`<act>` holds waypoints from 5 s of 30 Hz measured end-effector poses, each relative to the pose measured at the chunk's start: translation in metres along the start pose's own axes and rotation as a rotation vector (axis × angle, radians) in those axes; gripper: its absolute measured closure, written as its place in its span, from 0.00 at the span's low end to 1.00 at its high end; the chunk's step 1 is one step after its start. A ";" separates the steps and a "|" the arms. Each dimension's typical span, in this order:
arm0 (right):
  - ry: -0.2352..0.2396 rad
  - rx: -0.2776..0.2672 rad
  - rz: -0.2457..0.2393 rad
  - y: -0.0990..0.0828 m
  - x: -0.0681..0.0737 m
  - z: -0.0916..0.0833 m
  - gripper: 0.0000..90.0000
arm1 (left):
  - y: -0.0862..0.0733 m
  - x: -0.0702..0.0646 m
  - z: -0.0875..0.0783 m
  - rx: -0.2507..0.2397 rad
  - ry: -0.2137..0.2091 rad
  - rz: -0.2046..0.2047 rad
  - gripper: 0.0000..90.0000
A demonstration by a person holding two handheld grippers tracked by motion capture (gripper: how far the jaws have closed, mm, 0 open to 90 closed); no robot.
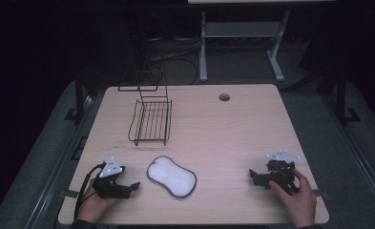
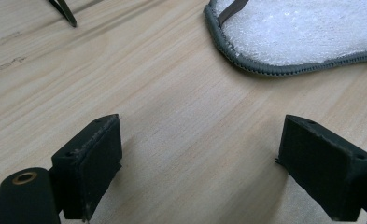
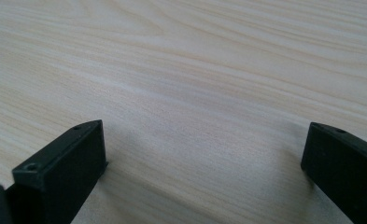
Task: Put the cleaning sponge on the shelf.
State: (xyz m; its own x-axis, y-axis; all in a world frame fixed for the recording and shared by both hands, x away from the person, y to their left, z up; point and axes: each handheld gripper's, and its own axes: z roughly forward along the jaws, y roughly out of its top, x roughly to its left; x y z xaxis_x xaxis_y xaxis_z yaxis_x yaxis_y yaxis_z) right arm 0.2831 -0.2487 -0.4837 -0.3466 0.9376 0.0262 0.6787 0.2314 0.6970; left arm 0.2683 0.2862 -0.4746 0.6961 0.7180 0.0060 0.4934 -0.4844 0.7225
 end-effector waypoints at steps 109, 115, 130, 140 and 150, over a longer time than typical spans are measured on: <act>0.001 -0.001 -0.003 0.000 0.000 0.000 0.00 | 0.078 -0.061 0.021 0.030 -0.268 0.130 1.00; 0.001 -0.001 -0.003 0.000 0.000 0.000 0.00 | 0.082 -0.069 0.034 0.057 -0.301 0.153 1.00; 0.002 -0.001 -0.002 0.000 0.000 0.000 0.00 | 0.097 -0.074 0.058 0.090 -0.273 0.184 1.00; 0.002 -0.001 -0.002 0.000 0.000 0.000 0.00 | 0.105 -0.059 0.066 0.091 -0.206 0.165 1.00; 0.001 -0.001 -0.002 0.000 0.000 0.000 0.00 | 0.103 -0.038 0.042 0.019 -0.176 0.090 1.00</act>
State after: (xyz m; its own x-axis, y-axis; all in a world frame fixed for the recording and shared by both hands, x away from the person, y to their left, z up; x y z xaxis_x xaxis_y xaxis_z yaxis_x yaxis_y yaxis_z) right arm 0.2838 -0.2488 -0.4837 -0.3488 0.9368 0.0258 0.6775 0.2330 0.6976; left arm 0.3142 0.1884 -0.4296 0.8176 0.5734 -0.0522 0.4333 -0.5531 0.7116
